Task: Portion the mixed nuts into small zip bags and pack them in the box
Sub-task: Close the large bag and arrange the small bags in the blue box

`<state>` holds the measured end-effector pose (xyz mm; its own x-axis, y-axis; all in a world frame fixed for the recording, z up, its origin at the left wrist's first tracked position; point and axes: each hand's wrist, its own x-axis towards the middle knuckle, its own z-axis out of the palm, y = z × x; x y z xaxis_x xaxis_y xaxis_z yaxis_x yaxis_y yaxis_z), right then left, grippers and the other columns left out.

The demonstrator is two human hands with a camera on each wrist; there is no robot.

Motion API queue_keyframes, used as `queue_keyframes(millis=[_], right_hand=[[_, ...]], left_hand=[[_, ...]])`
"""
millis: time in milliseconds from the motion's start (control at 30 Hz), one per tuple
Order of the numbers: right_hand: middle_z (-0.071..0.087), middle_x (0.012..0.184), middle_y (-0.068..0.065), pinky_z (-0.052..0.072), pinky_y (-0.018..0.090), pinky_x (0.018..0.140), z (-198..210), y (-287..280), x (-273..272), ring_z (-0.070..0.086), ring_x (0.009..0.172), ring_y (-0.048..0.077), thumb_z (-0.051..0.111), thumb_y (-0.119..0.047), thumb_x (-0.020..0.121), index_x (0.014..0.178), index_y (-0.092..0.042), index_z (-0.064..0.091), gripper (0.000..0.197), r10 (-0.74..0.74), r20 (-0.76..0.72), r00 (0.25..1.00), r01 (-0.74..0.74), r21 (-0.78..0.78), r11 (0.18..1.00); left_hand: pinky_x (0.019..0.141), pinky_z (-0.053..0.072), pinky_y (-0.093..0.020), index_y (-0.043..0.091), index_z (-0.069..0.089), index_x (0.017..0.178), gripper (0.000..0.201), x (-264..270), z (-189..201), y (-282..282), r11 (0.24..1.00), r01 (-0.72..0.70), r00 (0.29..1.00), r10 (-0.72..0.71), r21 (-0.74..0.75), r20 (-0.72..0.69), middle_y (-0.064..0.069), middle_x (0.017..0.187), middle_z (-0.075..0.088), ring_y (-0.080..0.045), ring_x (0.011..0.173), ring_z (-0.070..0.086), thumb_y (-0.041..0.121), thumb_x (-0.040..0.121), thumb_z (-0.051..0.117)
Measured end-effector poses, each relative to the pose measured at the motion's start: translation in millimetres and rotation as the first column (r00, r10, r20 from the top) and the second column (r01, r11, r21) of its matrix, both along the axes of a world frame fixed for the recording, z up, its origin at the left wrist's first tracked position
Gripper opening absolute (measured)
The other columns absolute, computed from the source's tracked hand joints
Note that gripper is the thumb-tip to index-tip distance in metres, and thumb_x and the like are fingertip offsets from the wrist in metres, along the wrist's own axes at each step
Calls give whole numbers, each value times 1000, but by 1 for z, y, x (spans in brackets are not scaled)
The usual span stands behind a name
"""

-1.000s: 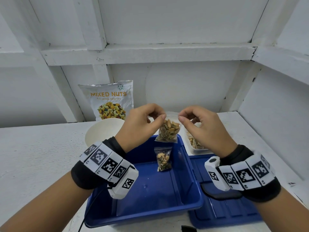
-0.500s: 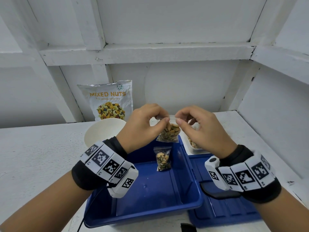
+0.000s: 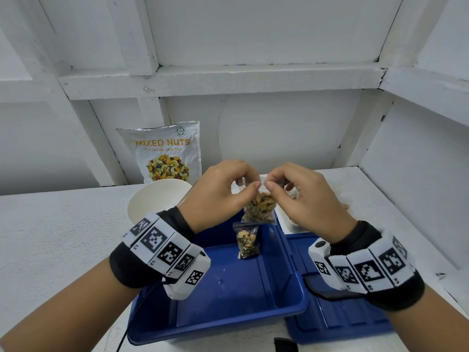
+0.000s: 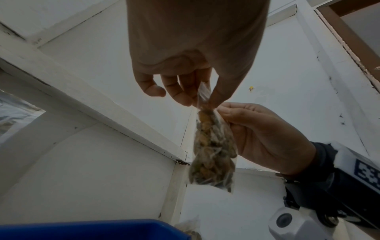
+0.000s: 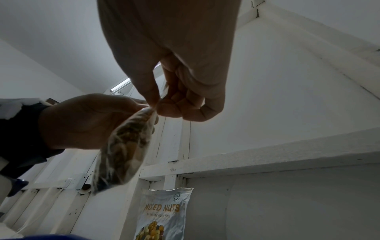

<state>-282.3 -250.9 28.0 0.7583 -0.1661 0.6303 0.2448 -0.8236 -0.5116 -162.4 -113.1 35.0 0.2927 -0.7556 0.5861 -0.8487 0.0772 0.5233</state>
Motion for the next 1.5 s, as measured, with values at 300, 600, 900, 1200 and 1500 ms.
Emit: queue_keyframes(millis=[300,600,900,1200,1500], right_hand=[[56,72,-8,37,3,66,0,2,1,52,72,2,56,-12,83,80,-8,62,8,10,-39,999,-10,3,1000],[58,75,-16,43,12,65,-2,-5,-7,55,75,1,59,-15,85,82,-15,63,5,-43,-90,995,51,83,995],[64,77,-12,46,18,65,-11,-14,-20,58,74,3,59,-25,83,82,-16,67,13,44,-245,968,-33,50,998],[65,100,7,39,15,76,-41,-99,-24,58,86,14,57,-12,89,106,-8,67,20,-400,-410,820,433,-13,901],[62,109,15,39,27,81,-76,-135,-11,56,94,25,53,-11,91,109,-9,65,23,-485,-551,679,498,-141,856]], left_hand=[[64,47,-39,15,64,79,22,-3,-1,0,1000,-30,998,29,6,47,11,73,57,-6,71,51,32,83,51],[67,35,-4,13,68,82,20,4,5,5,998,14,1000,-13,59,-19,13,73,62,-6,75,56,30,85,58],[64,42,-9,10,68,93,11,9,25,-5,792,126,980,-192,597,47,7,81,65,-1,71,58,16,88,60],[69,36,-21,12,66,101,19,10,-12,-38,404,-33,934,-312,914,172,-2,99,66,-10,78,48,21,90,53],[73,44,-28,6,66,99,18,12,-61,-49,412,-27,978,-177,911,110,-8,102,68,-15,81,53,13,88,56]])
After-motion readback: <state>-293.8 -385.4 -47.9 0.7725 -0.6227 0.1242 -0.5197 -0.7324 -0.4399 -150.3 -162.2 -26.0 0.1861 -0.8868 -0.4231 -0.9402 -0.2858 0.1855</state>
